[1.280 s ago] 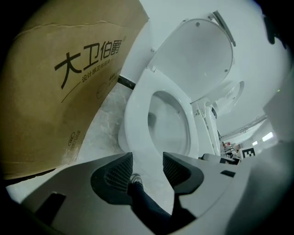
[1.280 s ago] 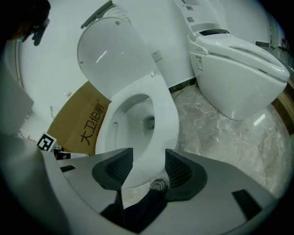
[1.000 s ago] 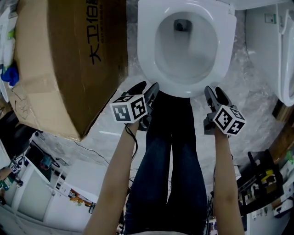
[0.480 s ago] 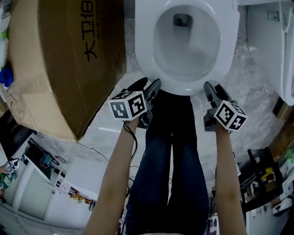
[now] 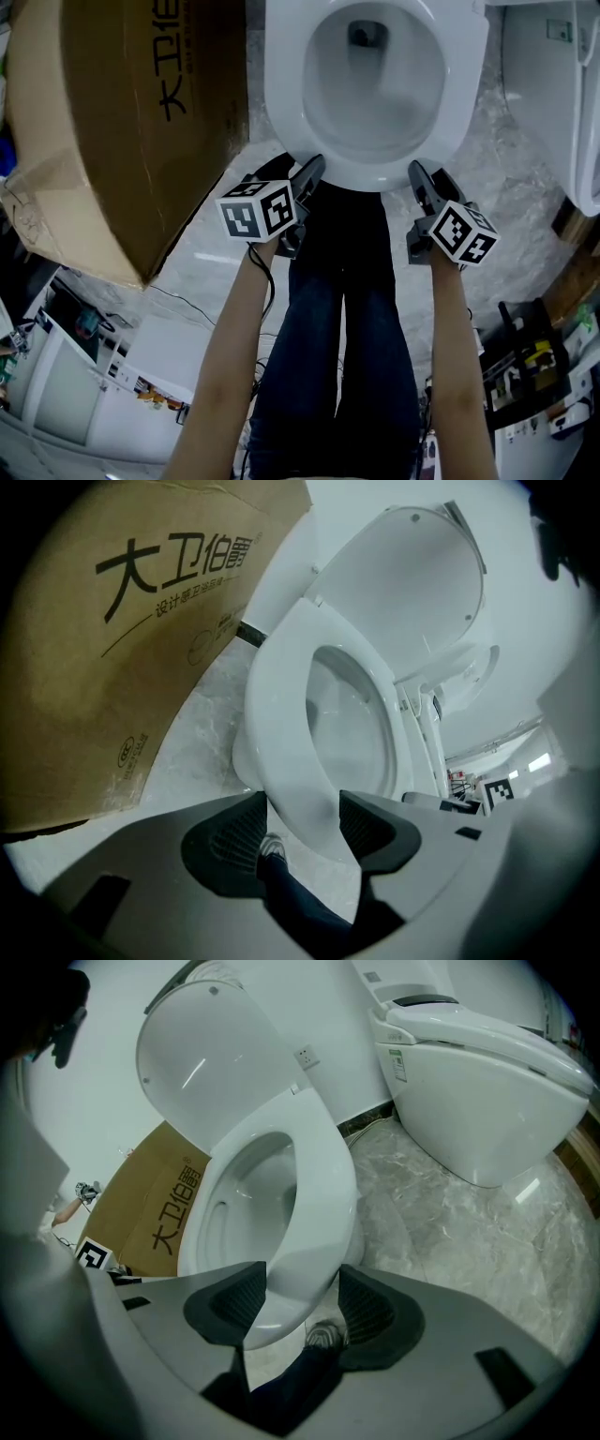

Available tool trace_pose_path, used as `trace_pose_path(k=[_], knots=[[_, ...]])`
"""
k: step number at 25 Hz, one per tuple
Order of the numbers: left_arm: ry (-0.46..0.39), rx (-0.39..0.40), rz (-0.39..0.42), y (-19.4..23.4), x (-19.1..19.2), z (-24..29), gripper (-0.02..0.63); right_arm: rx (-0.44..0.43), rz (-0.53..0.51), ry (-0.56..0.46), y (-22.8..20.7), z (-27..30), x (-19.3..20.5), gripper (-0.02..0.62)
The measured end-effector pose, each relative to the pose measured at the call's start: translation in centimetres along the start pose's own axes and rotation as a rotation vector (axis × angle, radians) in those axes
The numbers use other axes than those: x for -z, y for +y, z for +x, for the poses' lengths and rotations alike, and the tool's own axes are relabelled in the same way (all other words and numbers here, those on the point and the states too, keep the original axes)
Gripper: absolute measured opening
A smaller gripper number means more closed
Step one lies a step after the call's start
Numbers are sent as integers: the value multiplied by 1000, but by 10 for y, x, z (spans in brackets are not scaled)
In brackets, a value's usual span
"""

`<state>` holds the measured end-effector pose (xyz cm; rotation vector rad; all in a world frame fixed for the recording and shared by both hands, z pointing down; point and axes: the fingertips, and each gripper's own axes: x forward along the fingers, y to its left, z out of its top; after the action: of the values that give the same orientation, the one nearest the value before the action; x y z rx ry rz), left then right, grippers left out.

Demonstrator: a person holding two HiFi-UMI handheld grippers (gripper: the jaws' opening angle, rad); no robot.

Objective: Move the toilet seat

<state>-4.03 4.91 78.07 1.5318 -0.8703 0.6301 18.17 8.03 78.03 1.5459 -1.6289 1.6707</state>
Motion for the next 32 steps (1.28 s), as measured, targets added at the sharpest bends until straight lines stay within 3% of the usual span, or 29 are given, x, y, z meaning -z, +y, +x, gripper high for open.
trace_pose_path(k=[15, 24, 32], knots=[[4, -3, 16, -2, 1, -1, 247, 23, 52, -11, 2, 0, -1, 253], [8, 31, 83, -12, 1, -17, 245, 5, 52, -23, 13, -18, -8, 243], [-26, 84, 74, -32, 0, -37, 245, -6, 44, -50, 25, -41, -17, 242]])
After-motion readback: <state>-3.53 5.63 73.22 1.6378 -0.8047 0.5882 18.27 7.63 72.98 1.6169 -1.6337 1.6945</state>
